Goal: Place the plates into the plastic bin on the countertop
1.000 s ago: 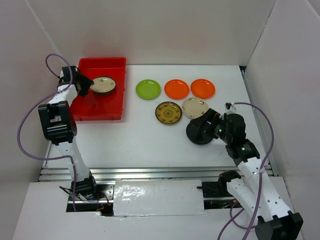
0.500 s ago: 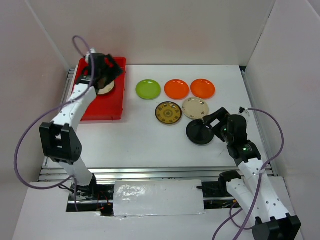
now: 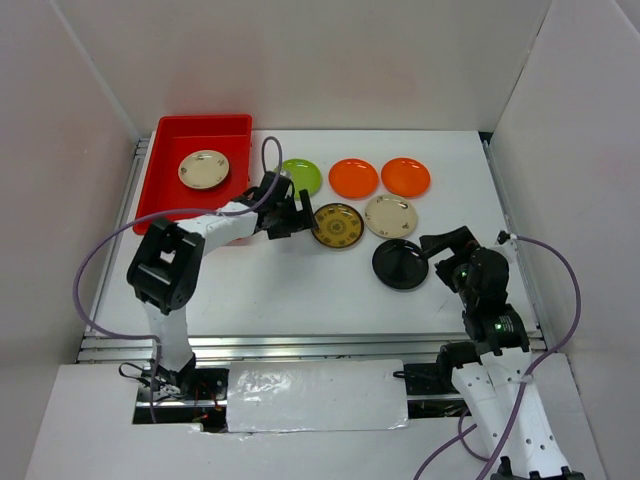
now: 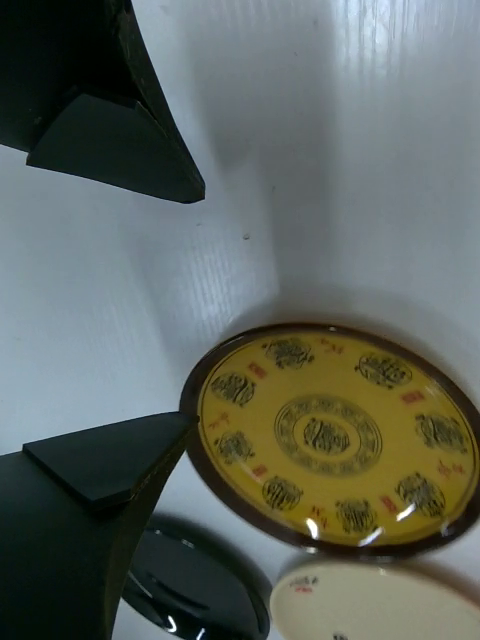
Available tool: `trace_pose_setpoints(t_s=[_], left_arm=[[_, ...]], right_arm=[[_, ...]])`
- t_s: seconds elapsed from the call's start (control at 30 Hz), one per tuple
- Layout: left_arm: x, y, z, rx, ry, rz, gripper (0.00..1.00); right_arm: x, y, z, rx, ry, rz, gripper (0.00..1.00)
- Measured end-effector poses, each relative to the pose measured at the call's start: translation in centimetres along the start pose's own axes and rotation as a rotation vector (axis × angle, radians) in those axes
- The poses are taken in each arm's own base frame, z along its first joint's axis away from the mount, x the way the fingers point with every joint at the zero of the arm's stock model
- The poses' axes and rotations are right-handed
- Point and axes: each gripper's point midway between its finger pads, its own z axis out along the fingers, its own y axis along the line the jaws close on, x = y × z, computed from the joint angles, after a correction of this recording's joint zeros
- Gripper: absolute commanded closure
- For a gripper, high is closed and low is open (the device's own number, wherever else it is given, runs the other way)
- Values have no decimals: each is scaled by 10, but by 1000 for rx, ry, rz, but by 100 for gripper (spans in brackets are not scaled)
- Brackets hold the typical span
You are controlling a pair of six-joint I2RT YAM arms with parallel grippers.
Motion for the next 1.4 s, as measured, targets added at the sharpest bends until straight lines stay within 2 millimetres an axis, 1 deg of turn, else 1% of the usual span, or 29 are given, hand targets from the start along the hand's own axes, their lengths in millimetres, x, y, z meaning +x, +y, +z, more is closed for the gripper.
trace_pose_setpoints(t_s=[0.07, 0.13, 0.2, 0.27, 0.37, 0.4, 0.43, 0.47, 0.5, 0.53, 0.57, 0.6, 0.67, 0.73, 0.77, 0.83, 0.9, 0.93, 0.97, 1.03, 1.07, 1.1, 1.13, 1.17, 1.2, 1.27, 1.33, 1.37, 1.4], left_arm=[[11, 8, 15, 7, 46, -8, 1], [16, 11, 29, 33, 69, -15, 1], [7, 3, 33, 77, 50, -17, 5], [2, -3, 43, 114, 44, -19, 8], [-3, -11, 54, 149, 35, -16, 25], [-4, -13, 58, 155, 35, -15, 37], [-3, -15, 61, 155, 36, -18, 43], [-3, -14, 64, 145, 38, -13, 54], [-2, -15, 68, 144, 44, -17, 62], [-1, -13, 70, 131, 44, -11, 77], [1, -11, 72, 123, 48, -6, 96], [3, -10, 73, 111, 51, -20, 100], [0, -13, 69, 113, 44, -33, 100], [-3, -10, 56, 73, 16, -32, 100], [-3, -5, 43, 34, 2, -30, 100], [-6, 5, 11, -48, -38, -21, 100], [-20, 10, -28, -118, -97, -21, 100], [-34, 11, -48, -139, -141, -28, 100], [-54, 11, -69, -152, -192, -46, 100], [-102, 19, -103, -168, -303, -101, 100], [-130, 30, -118, -178, -366, -141, 100], [-159, 46, -132, -193, -425, -188, 100], [-182, 66, -143, -221, -475, -233, 100], [-204, 92, -151, -256, -520, -292, 100], [-220, 120, -155, -289, -545, -340, 100], [-243, 175, -152, -354, -573, -418, 100], [-249, 224, -136, -413, -547, -474, 100], [-251, 247, -124, -441, -525, -496, 100], [-251, 264, -112, -457, -499, -512, 100]], right_arm=[[4, -1, 0, -5, 17, -11, 0], [6, 0, -1, -17, 31, -21, 0], [8, 1, -2, -26, 42, -29, 0], [9, 2, -2, -32, 51, -35, 0], [11, 3, -3, -40, 62, -40, 0], [11, 3, -3, -41, 62, -40, 0], [12, 3, -3, -43, 64, -42, 0], [12, 3, -3, -43, 64, -43, 0], [12, 3, -3, -44, 65, -43, 0], [11, 3, -3, -44, 63, -44, 0], [11, 3, -3, -44, 62, -46, 0], [11, 2, -3, -43, 61, -47, 0], [10, 2, -4, -44, 57, -50, 0], [9, 2, -4, -45, 55, -54, 0], [10, 2, -4, -44, 56, -56, 0], [10, 1, -5, -44, 57, -57, 0], [11, 2, -5, -49, 63, -57, 0], [11, 3, -5, -52, 67, -57, 0], [12, 3, -5, -56, 72, -57, 0], [13, 4, -3, -59, 83, -57, 0], [14, 5, -3, -60, 88, -56, 0], [15, 5, -2, -60, 95, -56, 0], [16, 5, -1, -59, 98, -56, 0], [16, 5, 0, -57, 99, -56, 0], [16, 4, 0, -56, 100, -56, 0], [16, 4, 1, -54, 101, -55, 0], [15, 5, 1, -59, 101, -55, 0], [15, 6, 1, -63, 102, -55, 0], [16, 6, 1, -65, 105, -57, 0]])
